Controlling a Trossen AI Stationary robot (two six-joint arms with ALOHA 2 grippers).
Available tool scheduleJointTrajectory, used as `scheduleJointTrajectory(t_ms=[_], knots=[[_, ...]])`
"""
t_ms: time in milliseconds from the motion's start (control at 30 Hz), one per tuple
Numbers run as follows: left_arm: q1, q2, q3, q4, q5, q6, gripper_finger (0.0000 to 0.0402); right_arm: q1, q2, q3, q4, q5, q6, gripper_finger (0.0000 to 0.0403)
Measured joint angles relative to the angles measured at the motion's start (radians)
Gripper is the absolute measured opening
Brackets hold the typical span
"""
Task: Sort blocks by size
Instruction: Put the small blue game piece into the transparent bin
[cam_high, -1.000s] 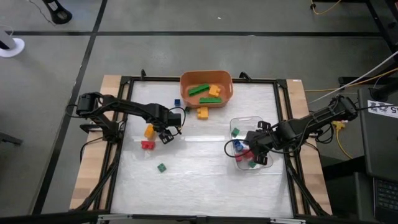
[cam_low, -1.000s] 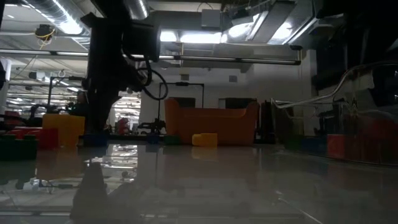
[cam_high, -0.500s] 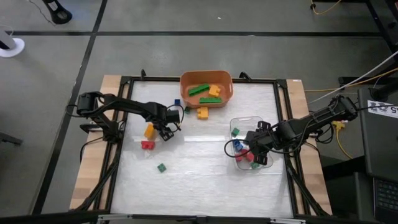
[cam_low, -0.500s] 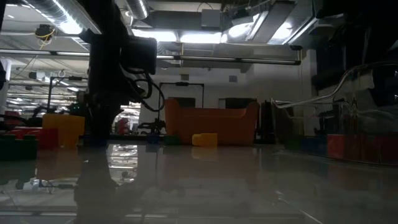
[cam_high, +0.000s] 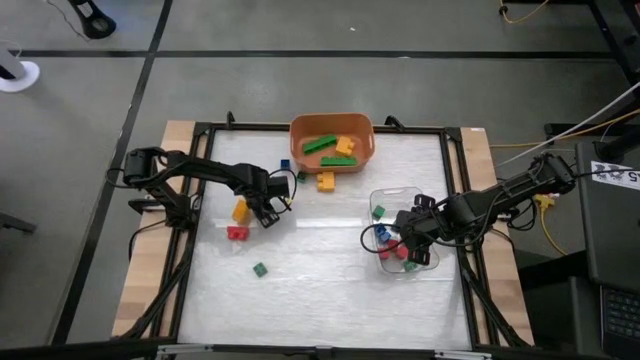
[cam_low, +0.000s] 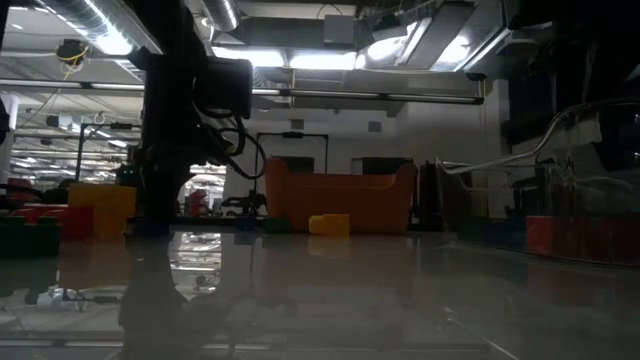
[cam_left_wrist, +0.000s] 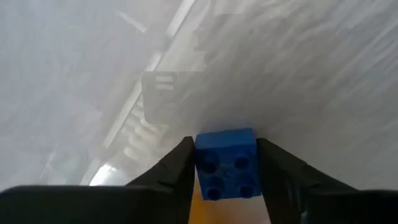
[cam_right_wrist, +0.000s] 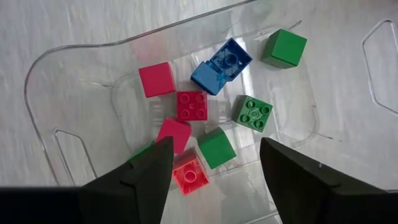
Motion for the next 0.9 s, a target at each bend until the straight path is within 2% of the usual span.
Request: scheduleJointTrajectory(t_ms=[67,200,467,700,900], knots=[[0.000,0.000,0.000,0.008,0.000,-0.001,0.0116,0.000,0.000,0.000,0.000,0.000,0.000,0.0239],[-0.003,0.000,0.000,0.088,0.004,-0.001,0.0115,0.000,0.000,0.000,0.000,0.000,0.000,0.0239],[-0.003,0.000,-0.001,0.370,0.203,-0.003,0.0120,0.000,0.000,0.000,0.000,0.000,0.000,0.0239],[-0.020,0.000,-0.001,0.728,0.355,-0.054,0.0118,0.000,0.000,0.000,0.001,0.013,-0.001,0.0239],[-0.084,0.000,-0.001,1.146,0.349,-0.043,0.0120,0.000,0.000,0.000,0.001,0.029,-0.042,0.0239]])
